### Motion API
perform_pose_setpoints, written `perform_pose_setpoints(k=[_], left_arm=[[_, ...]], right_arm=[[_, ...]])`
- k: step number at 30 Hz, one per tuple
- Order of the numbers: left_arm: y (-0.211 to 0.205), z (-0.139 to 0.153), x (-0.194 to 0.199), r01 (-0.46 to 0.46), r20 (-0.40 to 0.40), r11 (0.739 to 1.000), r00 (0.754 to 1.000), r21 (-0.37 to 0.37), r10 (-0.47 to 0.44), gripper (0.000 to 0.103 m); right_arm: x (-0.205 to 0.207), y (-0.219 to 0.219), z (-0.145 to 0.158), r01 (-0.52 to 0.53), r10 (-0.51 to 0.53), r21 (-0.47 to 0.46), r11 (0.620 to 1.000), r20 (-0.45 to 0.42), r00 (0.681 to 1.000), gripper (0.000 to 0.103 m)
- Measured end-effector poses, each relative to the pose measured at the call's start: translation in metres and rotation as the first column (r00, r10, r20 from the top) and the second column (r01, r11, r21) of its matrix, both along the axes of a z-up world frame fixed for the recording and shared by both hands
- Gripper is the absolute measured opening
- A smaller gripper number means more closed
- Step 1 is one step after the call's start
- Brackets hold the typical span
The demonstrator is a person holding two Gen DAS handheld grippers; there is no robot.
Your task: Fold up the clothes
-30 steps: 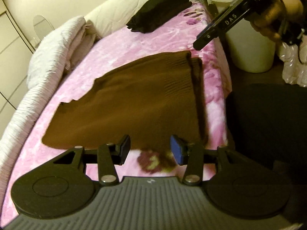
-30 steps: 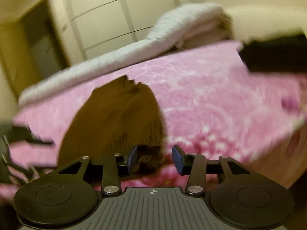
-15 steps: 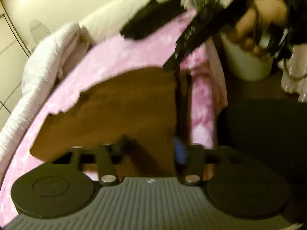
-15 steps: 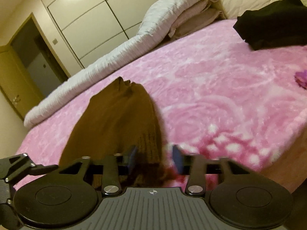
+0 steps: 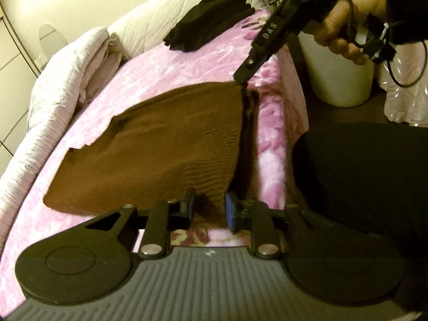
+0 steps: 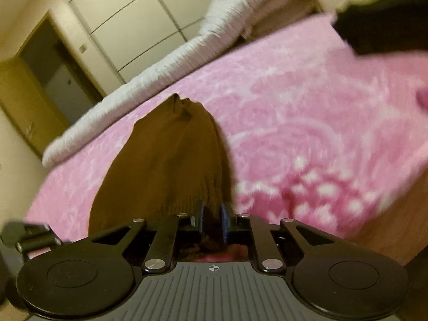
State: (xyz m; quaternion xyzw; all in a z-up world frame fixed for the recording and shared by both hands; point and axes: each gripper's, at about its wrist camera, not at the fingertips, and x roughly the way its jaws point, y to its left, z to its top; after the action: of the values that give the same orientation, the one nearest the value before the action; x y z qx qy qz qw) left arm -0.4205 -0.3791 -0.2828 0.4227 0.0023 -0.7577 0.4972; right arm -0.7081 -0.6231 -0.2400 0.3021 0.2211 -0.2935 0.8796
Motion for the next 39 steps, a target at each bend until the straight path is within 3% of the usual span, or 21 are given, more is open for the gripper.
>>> perform_pose_setpoints(k=[2,4,5,8,10,15,17,18,19,20,21,23,26,28,34,38,39], left_arm=[[0.007,0.002,0.006,0.012,0.019,1.0,1.0,-0.021,-0.012,0.047],[0.005,-0.005,0.005,0.061,0.101,0.997,0.993,-0.048,-0.056,0.063],[0.004,-0.008,0.004,0.086,0.141,0.995,0.987,-0.059,-0.077,0.065],[0.001,-0.018,0.003,0.163,0.263,0.983,0.955,-0.088,-0.135,0.066],[-0.001,-0.025,0.002,0.215,0.343,0.971,0.924,-0.102,-0.169,0.066],[-0.005,-0.042,0.0,0.347,0.534,0.931,0.812,-0.116,-0.236,0.066],[-0.008,-0.048,-0.002,0.396,0.596,0.912,0.76,-0.11,-0.258,0.063],[-0.013,-0.05,-0.003,0.413,0.603,0.905,0.749,-0.1,-0.275,0.061],[-0.017,-0.05,-0.003,0.423,0.603,0.902,0.743,-0.088,-0.29,0.05],[-0.022,-0.049,-0.003,0.42,0.59,0.905,0.749,-0.071,-0.302,0.03],[-0.026,-0.045,-0.002,0.402,0.557,0.914,0.772,-0.057,-0.305,0.023],[-0.034,-0.037,0.002,0.363,0.483,0.931,0.821,-0.033,-0.303,0.018],[-0.043,-0.015,0.017,0.276,0.316,0.96,0.915,-0.039,-0.25,0.016],[-0.045,-0.003,0.027,0.243,0.243,0.969,0.943,-0.041,-0.226,0.016],[-0.046,0.008,0.031,0.221,0.178,0.975,0.961,-0.03,-0.212,0.016],[-0.048,0.009,0.033,0.217,0.161,0.975,0.964,-0.034,-0.209,0.016],[-0.049,0.008,0.034,0.213,0.153,0.976,0.967,-0.035,-0.205,0.016]], right_arm=[[0.001,0.016,0.012,-0.057,0.051,-0.109,0.992,-0.056,0.997,0.03],[0.007,0.033,0.017,-0.138,0.119,-0.19,0.972,-0.109,0.987,0.044],[0.013,0.042,0.017,-0.182,0.153,-0.223,0.958,-0.141,0.978,0.051],[0.029,0.067,0.014,-0.306,0.24,-0.303,0.903,-0.235,0.942,0.054],[0.036,0.072,0.008,-0.329,0.253,-0.306,0.893,-0.264,0.931,0.054],[0.042,0.072,-0.003,-0.338,0.252,-0.302,0.891,-0.289,0.924,0.055],[0.042,0.07,-0.005,-0.338,0.241,-0.311,0.888,-0.311,0.919,0.055],[0.042,0.069,-0.005,-0.34,0.236,-0.318,0.885,-0.322,0.917,0.055],[0.042,0.068,-0.005,-0.342,0.232,-0.325,0.881,-0.334,0.914,0.055],[0.041,0.068,-0.005,-0.358,0.236,-0.339,0.87,-0.351,0.906,0.056],[0.041,0.07,-0.005,-0.381,0.246,-0.357,0.853,-0.369,0.896,0.057],[0.042,0.075,-0.006,-0.435,0.266,-0.395,0.809,-0.413,0.871,0.062],[0.049,0.092,-0.012,-0.553,0.308,-0.471,0.687,-0.501,0.809,0.073],[0.057,0.101,-0.018,-0.608,0.317,-0.517,0.603,-0.545,0.777,0.077],[0.092,0.108,-0.049,-0.69,0.267,-0.596,0.41,-0.646,0.716,0.078],[0.1,0.1,-0.067,-0.711,0.131,-0.639,0.294,-0.71,0.692,0.076],[0.098,0.096,-0.071,-0.717,0.1,-0.642,0.272,-0.723,0.684,0.071]])
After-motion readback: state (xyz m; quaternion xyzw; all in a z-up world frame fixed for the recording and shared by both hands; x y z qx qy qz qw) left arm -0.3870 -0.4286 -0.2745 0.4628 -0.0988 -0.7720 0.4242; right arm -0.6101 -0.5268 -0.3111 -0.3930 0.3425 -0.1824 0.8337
